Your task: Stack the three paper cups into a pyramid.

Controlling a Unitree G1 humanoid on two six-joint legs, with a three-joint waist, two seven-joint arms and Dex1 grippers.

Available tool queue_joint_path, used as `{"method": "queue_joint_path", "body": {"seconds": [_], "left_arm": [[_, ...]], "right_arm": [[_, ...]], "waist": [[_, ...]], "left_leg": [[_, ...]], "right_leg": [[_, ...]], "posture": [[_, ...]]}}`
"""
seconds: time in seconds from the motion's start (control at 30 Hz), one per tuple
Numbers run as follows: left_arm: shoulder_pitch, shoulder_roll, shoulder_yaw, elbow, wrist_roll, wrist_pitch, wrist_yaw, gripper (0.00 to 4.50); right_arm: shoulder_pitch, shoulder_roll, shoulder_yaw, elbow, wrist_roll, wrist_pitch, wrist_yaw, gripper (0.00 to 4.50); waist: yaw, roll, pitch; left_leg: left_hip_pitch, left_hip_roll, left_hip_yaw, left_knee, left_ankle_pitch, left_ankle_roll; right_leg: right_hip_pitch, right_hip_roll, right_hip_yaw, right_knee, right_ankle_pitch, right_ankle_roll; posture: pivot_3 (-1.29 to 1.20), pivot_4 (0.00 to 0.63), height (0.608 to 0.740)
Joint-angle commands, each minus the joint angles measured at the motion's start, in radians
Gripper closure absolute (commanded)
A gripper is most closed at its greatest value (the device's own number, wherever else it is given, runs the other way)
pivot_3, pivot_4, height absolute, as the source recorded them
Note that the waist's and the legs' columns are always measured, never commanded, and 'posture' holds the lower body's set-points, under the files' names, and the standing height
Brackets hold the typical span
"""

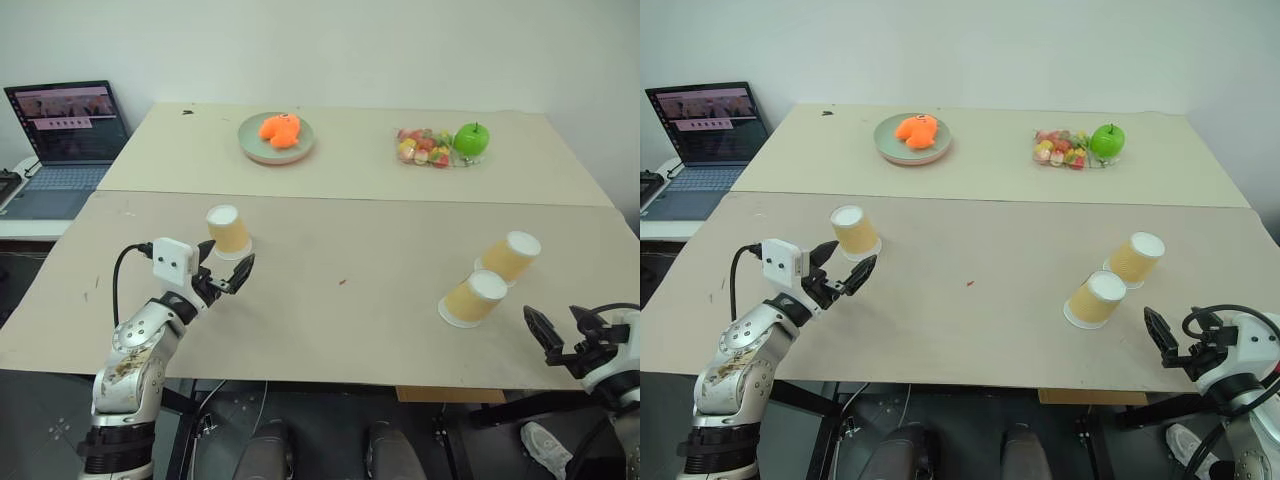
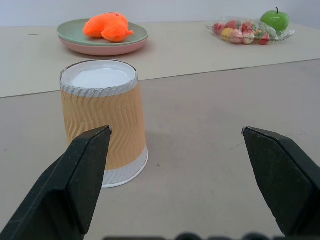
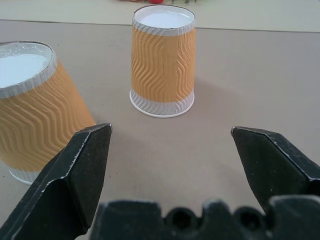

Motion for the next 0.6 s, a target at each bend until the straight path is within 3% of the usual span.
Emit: {"method": "queue_joint_path", "body": {"seconds": [0.03,0.13,0.3,0.6], "left_arm": [[0.003,0.048,-0.055,-0.044,-0.045,0.001,-0.129,0.03],[-0.038,0.104,-0.162,-0.057,-0.09,-0.007,-0.33,0.03],[-0.151,0.107,-0.211,-0.02,-0.131,0.01,-0.416,0.03],[-0.281,0.053,-0.25,0.031,-0.127,-0.013,-0.448,0.03]], "right_arm": [[0.071,-0.047,-0.027,-0.125,0.04,0.043,0.048,0.0],[0.214,-0.144,-0.054,-0.293,0.139,0.156,0.173,0.0],[0.308,-0.24,-0.151,-0.382,0.303,0.291,0.245,0.0],[0.171,-0.246,-0.158,-0.359,0.279,0.296,0.151,0.0]], "waist": [[0.0,0.0,0.0],[0.009,0.005,-0.001],[0.002,-0.002,0.0],[0.005,-0.003,0.001]], "left_leg": [[0.0,0.0,0.0,0.0,0.0,0.0],[-0.002,0.0,0.0,-0.001,0.0,0.0],[0.001,0.001,-0.001,0.001,0.0,0.001],[0.008,0.0,-0.001,-0.002,-0.001,0.002]], "right_leg": [[0.0,0.0,0.0,0.0,0.0,0.0],[-0.001,-0.001,0.0,0.0,-0.002,0.001],[0.003,0.0,0.0,-0.001,-0.001,0.0],[0.011,0.001,-0.001,-0.003,-0.004,0.0]], "posture": [[0.0,0.15,0.676],[0.0,0.15,0.676],[0.0,0.15,0.676],[0.0,0.15,0.676]]}}
